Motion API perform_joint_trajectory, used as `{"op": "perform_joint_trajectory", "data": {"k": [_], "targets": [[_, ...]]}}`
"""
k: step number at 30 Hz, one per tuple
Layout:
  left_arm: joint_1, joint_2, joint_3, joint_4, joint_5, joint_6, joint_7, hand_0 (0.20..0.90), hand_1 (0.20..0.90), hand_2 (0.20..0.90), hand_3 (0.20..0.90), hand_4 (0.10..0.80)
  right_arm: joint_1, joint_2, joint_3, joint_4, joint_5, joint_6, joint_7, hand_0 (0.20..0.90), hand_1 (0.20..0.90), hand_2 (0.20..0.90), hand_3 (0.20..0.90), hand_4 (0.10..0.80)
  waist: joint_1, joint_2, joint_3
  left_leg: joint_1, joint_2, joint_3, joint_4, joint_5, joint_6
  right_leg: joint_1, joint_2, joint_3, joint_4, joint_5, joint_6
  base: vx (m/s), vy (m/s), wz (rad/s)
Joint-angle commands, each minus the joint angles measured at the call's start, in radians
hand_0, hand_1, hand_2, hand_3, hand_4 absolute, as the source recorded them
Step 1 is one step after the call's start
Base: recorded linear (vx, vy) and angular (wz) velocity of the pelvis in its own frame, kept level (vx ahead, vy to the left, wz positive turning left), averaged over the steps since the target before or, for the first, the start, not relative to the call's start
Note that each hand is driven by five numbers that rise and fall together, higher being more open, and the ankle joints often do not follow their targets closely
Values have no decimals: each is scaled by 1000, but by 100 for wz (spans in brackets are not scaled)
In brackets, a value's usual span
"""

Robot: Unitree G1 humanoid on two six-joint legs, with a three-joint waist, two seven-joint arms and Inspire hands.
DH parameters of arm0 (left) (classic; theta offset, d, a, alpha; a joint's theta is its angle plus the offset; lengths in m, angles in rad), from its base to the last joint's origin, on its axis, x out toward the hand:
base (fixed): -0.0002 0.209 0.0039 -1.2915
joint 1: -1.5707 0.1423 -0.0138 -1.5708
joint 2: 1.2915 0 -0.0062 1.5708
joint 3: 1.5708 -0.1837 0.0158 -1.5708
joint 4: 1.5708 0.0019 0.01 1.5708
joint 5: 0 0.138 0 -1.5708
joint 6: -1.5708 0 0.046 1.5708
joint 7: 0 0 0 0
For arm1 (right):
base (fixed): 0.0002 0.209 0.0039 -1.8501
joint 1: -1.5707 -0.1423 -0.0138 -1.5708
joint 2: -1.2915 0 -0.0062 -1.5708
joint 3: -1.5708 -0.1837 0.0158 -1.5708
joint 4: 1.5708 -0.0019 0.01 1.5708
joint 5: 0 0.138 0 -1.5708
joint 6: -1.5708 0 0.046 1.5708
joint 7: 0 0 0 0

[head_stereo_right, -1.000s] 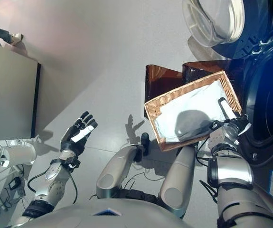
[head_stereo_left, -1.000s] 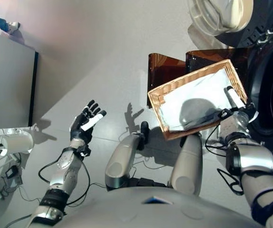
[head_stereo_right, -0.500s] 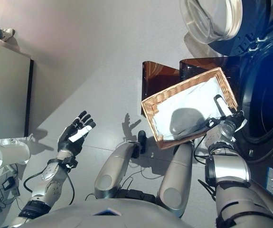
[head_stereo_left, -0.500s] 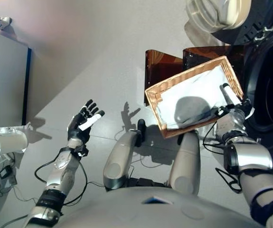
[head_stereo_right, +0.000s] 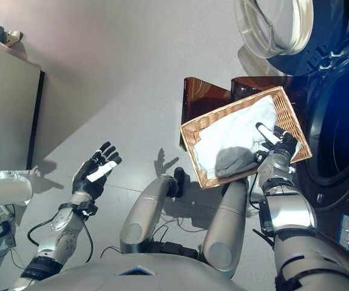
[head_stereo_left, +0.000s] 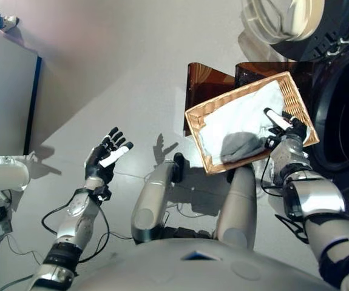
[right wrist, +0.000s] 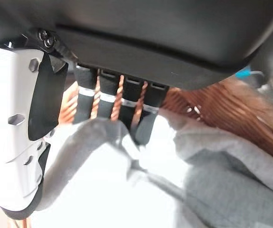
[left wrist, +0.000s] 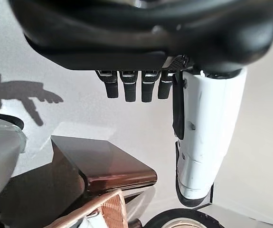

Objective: Pick up the clothes and place them into the washing machine

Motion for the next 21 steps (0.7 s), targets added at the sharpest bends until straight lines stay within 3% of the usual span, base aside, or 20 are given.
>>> {"op": "perform_joint_trajectory", "data": {"k": [1,14,21], "targets": [[8,94,103,-92,-8,-70,9,900,900,900,900,800,-78,33,48,-25,-42,-16,45,200,200,200,200,300,26,-12,-29,-51,-30,67,19,-17,45,6,5,20,8,-20,-21,0,0,0],[-6,92,95,-67,6,-72,19,900,900,900,900,800,-82,39,32,0,-50,-20,19,200,200,200,200,300,21,-20,-38,-24,-32,79,-23,-14,51,16,9,30,-21,-5,-19,4,0,-1],[-20,58,103,5,12,-82,26,900,900,900,900,800,34,66,-39,-108,98,-96,34,200,200,200,200,300,-1,-25,-51,55,-32,84,-167,58,57,80,20,27,-143,72,-7,3,7,-12]]}}
